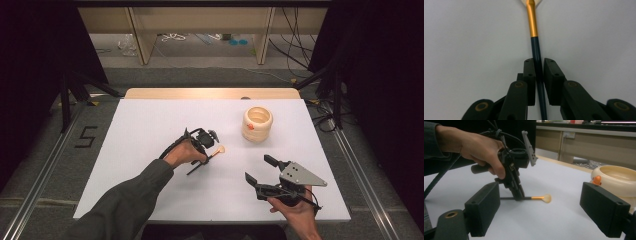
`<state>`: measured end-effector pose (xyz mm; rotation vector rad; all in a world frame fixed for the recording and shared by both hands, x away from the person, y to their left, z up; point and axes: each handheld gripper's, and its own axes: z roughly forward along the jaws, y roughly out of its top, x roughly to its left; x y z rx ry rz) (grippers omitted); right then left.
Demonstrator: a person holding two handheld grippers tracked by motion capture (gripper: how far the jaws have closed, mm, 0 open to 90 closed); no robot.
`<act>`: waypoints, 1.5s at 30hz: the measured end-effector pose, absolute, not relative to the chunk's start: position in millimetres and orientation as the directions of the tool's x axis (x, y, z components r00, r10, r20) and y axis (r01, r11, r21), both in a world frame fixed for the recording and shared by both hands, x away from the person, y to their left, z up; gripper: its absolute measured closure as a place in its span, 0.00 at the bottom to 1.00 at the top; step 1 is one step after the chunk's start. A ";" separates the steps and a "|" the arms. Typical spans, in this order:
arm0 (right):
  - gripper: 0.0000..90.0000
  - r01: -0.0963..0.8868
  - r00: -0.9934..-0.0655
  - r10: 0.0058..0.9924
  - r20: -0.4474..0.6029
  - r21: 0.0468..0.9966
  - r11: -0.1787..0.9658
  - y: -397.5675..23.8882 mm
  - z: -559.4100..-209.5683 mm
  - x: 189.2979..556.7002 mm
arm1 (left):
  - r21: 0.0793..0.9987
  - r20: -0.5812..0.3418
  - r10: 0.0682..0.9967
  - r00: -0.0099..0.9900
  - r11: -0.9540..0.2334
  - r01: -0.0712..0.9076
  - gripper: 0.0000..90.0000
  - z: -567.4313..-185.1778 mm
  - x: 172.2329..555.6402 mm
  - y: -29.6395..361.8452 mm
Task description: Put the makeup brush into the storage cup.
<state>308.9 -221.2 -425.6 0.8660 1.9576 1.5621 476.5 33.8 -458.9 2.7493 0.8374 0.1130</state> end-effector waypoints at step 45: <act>0.20 0.187 -0.681 0.732 0.034 0.974 0.128 -223.2 -425.2 309.7 | 0.465 -0.045 0.515 0.856 -0.747 0.474 0.93 -414.5 469.8 53.5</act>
